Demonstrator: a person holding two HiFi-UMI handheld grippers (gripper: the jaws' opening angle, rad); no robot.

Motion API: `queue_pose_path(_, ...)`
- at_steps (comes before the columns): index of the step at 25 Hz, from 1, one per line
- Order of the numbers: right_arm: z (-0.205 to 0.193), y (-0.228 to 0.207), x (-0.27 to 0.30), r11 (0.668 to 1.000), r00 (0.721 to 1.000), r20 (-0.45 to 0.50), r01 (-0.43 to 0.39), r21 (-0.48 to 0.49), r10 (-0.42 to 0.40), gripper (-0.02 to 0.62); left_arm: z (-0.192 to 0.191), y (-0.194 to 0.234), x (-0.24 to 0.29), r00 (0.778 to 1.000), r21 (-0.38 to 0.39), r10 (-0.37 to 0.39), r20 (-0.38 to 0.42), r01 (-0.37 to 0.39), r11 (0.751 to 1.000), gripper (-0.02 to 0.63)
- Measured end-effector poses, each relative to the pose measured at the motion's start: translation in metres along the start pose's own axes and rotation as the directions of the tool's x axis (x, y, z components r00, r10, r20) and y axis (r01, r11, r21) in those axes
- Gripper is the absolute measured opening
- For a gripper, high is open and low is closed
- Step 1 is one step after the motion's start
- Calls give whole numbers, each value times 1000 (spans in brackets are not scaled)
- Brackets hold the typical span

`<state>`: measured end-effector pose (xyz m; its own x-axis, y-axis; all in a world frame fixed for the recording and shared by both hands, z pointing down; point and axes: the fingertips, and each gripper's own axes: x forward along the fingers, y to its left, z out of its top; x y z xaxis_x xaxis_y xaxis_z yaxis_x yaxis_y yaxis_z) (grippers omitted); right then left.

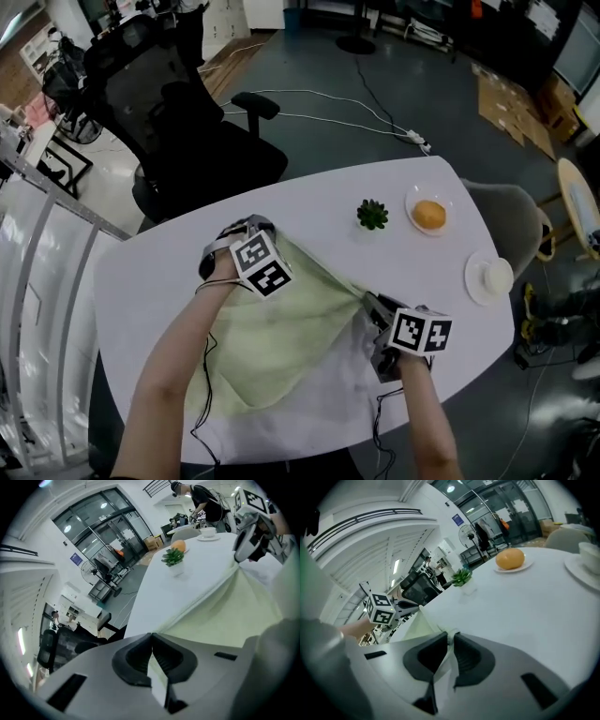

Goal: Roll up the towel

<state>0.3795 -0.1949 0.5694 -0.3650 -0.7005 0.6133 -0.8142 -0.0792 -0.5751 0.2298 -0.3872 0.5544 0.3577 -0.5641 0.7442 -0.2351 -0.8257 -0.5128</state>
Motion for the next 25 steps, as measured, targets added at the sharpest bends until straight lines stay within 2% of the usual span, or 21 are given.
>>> queue_pose_path(4,0,-10,6,994,999,20,43,101,-45,54,13,1,42,1000,54,18,-18,-17,998,18)
queue_pose_path(7,7,-14,10,978,995,64,61,198,-75,63,14,6,61,997,57,73,-22,-71,996,15)
queue_pose_path(11,31,-33,0,956,976,180,70,286,-126,242,14,9,70,995,32,102,-13,-101,994,17)
queue_pose_path(13,37,-36,-7,960,969,204,80,268,-138,278,12,13,69,992,36,129,-7,-129,991,19)
queue_pose_path(14,39,-33,-9,967,969,209,79,244,-132,309,13,18,66,989,21,146,4,-146,989,25)
queue_pose_path(15,40,-27,-11,975,970,214,72,210,-118,347,16,23,61,988,-15,151,24,-151,988,71)
queue_pose_path(17,40,-11,-15,991,972,225,43,125,-70,386,24,28,44,990,-135,113,85,-101,986,272)
queue_pose_path(18,37,0,-17,997,974,225,22,74,-39,398,27,27,30,989,-194,79,123,-54,979,339)
queue_pose_path(19,32,13,-18,1000,976,219,-1,16,-3,402,28,27,13,985,-239,52,165,-11,971,351)
queue_pose_path(21,17,40,-20,991,981,185,-42,-124,65,402,26,26,-28,969,-279,29,246,42,959,360)
queue_pose_path(23,-5,68,-20,957,986,126,-73,-281,113,376,14,21,-76,952,-284,15,307,77,956,360)
queue_pose_path(25,-24,96,-22,908,986,89,-95,-409,143,309,-7,8,-124,940,-291,-10,341,116,950,360)
